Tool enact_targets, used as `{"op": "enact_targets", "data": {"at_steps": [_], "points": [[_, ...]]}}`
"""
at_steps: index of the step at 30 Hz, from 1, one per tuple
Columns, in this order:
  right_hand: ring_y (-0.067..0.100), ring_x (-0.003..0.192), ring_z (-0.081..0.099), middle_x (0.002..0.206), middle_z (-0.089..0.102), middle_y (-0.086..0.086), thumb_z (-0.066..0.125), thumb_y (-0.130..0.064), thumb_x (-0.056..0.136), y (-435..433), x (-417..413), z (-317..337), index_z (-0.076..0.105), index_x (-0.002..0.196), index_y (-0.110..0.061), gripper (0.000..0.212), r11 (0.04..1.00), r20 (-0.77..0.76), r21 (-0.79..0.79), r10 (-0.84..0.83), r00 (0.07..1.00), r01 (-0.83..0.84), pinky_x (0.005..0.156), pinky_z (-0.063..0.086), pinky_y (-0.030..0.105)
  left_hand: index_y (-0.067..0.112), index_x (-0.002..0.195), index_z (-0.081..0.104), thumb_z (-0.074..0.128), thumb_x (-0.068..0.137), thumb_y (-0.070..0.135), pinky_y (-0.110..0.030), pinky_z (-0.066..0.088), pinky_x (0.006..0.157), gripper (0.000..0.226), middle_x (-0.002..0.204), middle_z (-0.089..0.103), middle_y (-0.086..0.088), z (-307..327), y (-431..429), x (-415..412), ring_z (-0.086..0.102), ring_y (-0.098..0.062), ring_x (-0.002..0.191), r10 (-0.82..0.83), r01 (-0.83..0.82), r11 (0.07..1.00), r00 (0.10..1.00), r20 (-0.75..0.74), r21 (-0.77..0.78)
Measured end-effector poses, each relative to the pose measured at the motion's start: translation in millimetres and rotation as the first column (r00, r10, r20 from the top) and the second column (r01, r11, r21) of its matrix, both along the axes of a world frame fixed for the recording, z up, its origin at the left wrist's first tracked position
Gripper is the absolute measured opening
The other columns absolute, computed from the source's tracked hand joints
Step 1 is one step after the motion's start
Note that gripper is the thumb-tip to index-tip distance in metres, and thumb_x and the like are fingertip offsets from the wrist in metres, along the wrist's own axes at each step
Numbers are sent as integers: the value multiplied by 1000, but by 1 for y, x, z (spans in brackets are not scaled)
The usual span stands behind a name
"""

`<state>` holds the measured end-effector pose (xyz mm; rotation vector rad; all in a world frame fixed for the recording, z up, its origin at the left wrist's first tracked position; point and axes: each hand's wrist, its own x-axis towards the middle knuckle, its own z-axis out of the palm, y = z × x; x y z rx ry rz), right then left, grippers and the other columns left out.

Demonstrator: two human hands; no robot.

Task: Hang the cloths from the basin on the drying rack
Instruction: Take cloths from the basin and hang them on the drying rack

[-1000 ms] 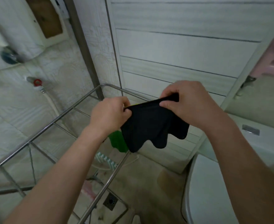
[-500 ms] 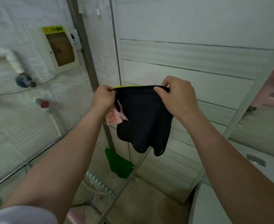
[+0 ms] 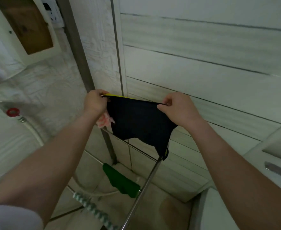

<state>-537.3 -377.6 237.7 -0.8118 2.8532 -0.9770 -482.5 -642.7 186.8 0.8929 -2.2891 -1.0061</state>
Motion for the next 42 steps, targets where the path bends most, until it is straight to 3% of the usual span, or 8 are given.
{"op": "enact_targets", "data": {"at_steps": [5, 12, 21, 26, 32, 37, 39, 42], "points": [[19, 72, 58, 67, 58, -4, 68, -33, 85, -18, -19, -2, 67, 80, -11, 23, 999, -91, 31, 47, 995, -44, 68, 48, 31, 10, 103, 71, 55, 84, 1, -16, 41, 87, 27, 104, 68, -4, 2, -20, -12, 61, -15, 100, 25, -17, 997, 994, -103, 76], [6, 54, 56, 59, 57, -7, 74, -24, 81, -16, 12, -48, 65, 75, -20, 12, 974, 359, -58, 225, 906, -219, 54, 54, 26, 22, 92, 73, 56, 81, -10, -3, 39, 65, 38, 80, 70, 3, -44, -48, 33, 59, 5, 68, -220, 210, 975, 955, 197, 72], [-1, 59, 45, 67, 51, -12, 74, -26, 82, -21, 61, -128, 62, 78, -26, 12, 841, 613, 60, 393, 685, -537, 56, 38, 11, 27, 90, 76, 66, 73, 5, -30, 57, 68, 30, 76, 71, 9, -107, -53, 77, 66, -10, 72, -276, 636, 770, 411, 869, -56], [1, 61, 46, 68, 51, -13, 72, -27, 84, -28, 75, -147, 65, 83, -24, 8, 827, 634, 80, 389, 668, -557, 59, 40, 17, 26, 99, 71, 63, 77, 9, -32, 53, 60, 29, 92, 65, 2, -115, -46, 70, 61, -18, 77, -81, 725, 667, 302, 950, -174], [21, 77, 63, 84, 67, 6, 59, -20, 91, -36, 93, -183, 68, 92, -10, 14, 688, 440, 473, 357, 824, -551, 73, 54, 35, 13, 83, 66, 55, 83, 1, -26, 39, 47, 17, 74, 60, 0, -123, -20, 56, 56, -16, 58, 45, 739, 658, 152, 987, -144], [19, 74, 51, 65, 47, -3, 59, -9, 85, -35, 99, -196, 50, 70, -19, 20, 546, 294, 681, 406, 865, -488, 98, 30, 39, 23, 108, 66, 49, 86, 15, -28, 43, 55, 29, 98, 63, 1, -130, -14, 51, 63, -21, 84, 44, 765, 641, 43, 998, -61], [21, 83, 59, 79, 62, -1, 59, -9, 84, -34, 99, -195, 63, 92, -19, 14, 600, 284, 624, 422, 861, -500, 100, 33, 39, 25, 112, 64, 49, 85, 26, -27, 41, 55, 30, 99, 62, 3, -130, -16, 49, 60, -18, 83, -27, 730, 682, 87, 996, -46], [20, 75, 61, 81, 67, 0, 55, -13, 87, -23, 92, -190, 69, 95, -19, 18, 858, 84, 372, 350, 933, -355, 75, 52, 38, 21, 98, 68, 55, 82, 42, -29, 46, 60, 30, 92, 66, 0, -123, -26, 44, 62, -18, 79, -205, 547, 835, 412, 888, -61]]}}
